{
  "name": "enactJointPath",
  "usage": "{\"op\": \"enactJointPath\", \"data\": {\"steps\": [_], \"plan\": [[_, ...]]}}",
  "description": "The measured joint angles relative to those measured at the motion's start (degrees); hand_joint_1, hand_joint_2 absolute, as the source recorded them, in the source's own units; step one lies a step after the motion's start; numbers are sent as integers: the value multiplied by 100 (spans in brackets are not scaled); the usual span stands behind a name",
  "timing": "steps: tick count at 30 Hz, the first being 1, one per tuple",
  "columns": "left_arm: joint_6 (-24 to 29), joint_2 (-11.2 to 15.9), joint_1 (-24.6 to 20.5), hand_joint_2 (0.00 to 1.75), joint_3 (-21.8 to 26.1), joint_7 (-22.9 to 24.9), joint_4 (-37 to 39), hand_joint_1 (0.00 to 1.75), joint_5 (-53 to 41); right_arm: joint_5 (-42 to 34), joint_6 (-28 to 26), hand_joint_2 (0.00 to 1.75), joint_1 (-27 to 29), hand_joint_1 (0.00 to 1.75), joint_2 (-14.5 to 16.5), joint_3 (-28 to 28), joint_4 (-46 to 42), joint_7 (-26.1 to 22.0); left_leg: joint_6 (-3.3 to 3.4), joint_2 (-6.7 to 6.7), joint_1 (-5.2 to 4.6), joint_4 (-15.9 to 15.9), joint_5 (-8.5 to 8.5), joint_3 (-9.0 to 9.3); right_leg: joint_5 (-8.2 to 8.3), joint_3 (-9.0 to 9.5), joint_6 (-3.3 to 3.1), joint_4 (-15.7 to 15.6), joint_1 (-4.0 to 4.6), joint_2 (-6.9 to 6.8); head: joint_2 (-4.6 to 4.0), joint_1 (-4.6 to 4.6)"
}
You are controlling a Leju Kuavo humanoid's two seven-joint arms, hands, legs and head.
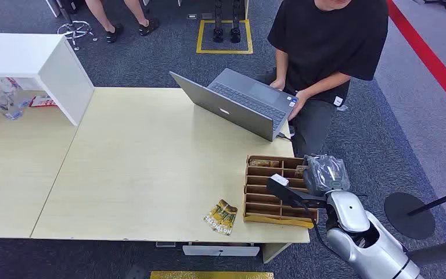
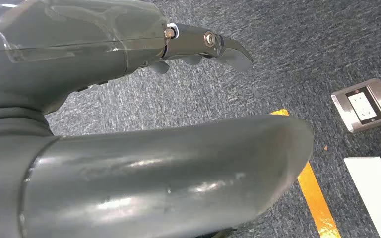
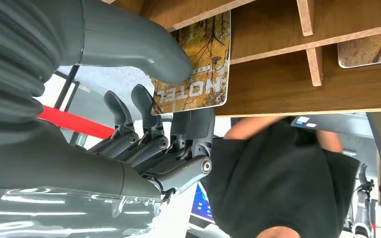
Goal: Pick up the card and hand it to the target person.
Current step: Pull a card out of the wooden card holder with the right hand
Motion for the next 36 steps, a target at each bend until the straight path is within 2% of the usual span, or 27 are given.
{"op": "enactJointPath", "data": {"steps": [10, 15, 20, 36], "plan": [[4, 0, -12, 0, 0, 0, 0, 0, -15, 5, -37, 175, -20, 140, 0, 0, 23, -25, 0, 0, 0, 0, 0, 1, 0, 0, 0, 0, 0, 1, 0, 0], [7, 0, -12, 0, 0, -1, 0, 0, -15, -48, -110, 175, -19, 152, 2, 0, 23, -55, 0, 0, 0, 0, 0, 1, 1, 1, 0, 0, 0, 1, 0, 0], [7, 0, -10, 0, 0, -3, 0, 0, -15, -414, -269, 175, -18, 161, 31, -4, 21, -127, 0, 0, 0, 0, 0, 2, 1, 1, 0, 0, 0, 1, 0, 0], [13, 0, -5, 0, 0, -17, 0, 0, -15, -576, -343, 175, -13, 161, 79, -7, 3, -142, 0, 0, 0, 0, 0, 2, 1, 1, 0, 0, 0, 1, 0, 0]]}}
